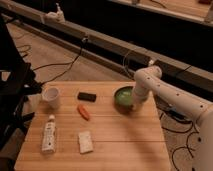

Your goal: Drag the ceramic bowl in a circle

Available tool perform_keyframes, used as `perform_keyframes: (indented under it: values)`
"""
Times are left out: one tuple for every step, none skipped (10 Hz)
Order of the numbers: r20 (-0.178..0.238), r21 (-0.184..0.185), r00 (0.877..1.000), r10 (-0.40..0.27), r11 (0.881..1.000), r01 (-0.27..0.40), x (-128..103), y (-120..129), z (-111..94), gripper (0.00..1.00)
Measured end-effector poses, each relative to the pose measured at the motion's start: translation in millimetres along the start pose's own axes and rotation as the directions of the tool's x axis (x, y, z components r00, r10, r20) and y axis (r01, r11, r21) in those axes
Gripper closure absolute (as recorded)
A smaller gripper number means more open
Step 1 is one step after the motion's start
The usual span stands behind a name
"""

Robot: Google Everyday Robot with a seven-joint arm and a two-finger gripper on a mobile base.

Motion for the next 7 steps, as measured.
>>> perform_keyframes:
  values:
    - [0.034, 0.009, 0.999, -0.035, 0.999, 0.034, -23, -10, 1, 1.0]
    - [0.081, 0.016, 0.994, -0.079, 0.997, 0.078, -50, -12, 0, 1.0]
    - [0.111, 0.018, 0.988, -0.103, 0.995, 0.102, -65, -8, -3, 1.0]
    - [0.143, 0.016, 0.982, -0.127, 0.992, 0.126, -80, 5, -9, 1.0]
    - [0.162, 0.012, 0.977, -0.138, 0.99, 0.137, -87, 20, -15, 1.0]
    - [0.163, -0.003, 0.978, -0.132, 0.991, 0.134, -84, 41, -19, 1.0]
    - [0.151, -0.029, 0.982, -0.113, 0.992, 0.119, -75, 62, -21, 1.0]
